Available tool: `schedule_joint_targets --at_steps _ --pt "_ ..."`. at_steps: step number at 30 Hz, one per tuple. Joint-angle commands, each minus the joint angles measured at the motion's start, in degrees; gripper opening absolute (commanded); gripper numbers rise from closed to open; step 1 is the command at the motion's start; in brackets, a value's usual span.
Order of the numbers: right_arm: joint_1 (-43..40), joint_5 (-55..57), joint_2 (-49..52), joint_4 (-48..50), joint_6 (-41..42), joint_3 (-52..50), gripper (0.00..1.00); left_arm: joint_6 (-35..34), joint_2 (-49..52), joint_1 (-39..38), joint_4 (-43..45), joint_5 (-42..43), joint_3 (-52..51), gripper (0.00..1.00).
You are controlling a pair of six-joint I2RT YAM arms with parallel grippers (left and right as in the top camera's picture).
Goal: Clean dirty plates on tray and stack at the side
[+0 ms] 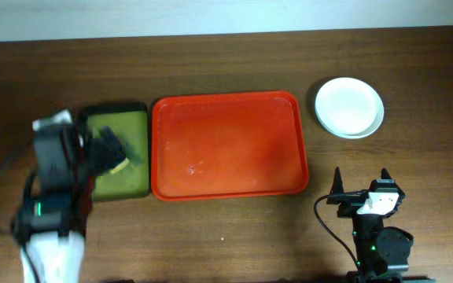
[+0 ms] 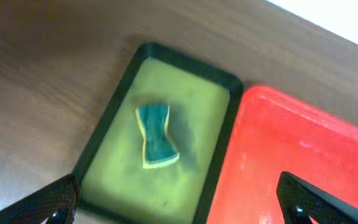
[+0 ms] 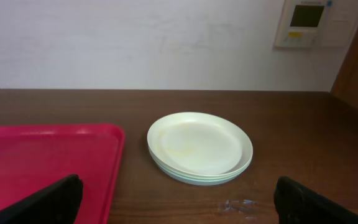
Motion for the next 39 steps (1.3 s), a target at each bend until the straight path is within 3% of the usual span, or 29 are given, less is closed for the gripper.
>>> schedule_joint_targets --at_steps 1,5,12,15,17,21,25,28,31,34,39 --pt "-0.3 1.1 -0.5 -0.2 0.1 -0.4 0.99 4.3 -21.0 0.1 6.8 4.7 -16.5 0.99" --pt "-0.3 1.1 -0.5 -0.2 0.1 -0.4 0.99 13.5 -39.4 0.1 10.4 7.1 -28.8 0.99" --pt "-0.3 1.1 -0.5 -0.2 0.1 -0.4 0.99 16.7 -53.8 0.1 18.5 10.2 -40.5 0.99" --pt "-0.3 1.1 -0.5 -0.2 0.1 -0.4 0.99 16.6 -58.8 0.1 27.4 12.9 -47.6 0.99" --pt "-0.3 1.1 -0.5 -0.2 0.1 -0.4 0.99 16.6 -59.4 0.0 37.9 14.9 -52.3 1.00" --pt "-0.3 1.1 -0.5 -0.2 0.1 -0.4 0.99 16.6 -59.4 0.0 43.8 15.1 -56.3 0.99" --pt "-0.3 1.1 -0.5 -0.2 0.1 -0.4 0.99 16.7 -59.4 -1.6 39.6 13.3 -57.8 0.99" --pt "-0.3 1.1 -0.5 -0.2 0.1 -0.4 0.99 16.7 -59.4 -2.5 38.9 6.8 -57.8 0.99" --pt "-0.3 1.1 -0.5 -0.2 0.1 -0.4 0.99 17.0 -59.4 -2.5 38.9 6.8 -57.8 0.99" --pt "-0.3 1.1 -0.5 -0.2 0.1 -0.4 0.99 22.2 -59.4 -2.5 38.8 7.0 -57.8 0.99" --pt "-0.3 1.1 -0.5 -0.2 0.1 -0.4 0.99 22.3 -59.4 -2.5 38.7 7.1 -57.8 0.99"
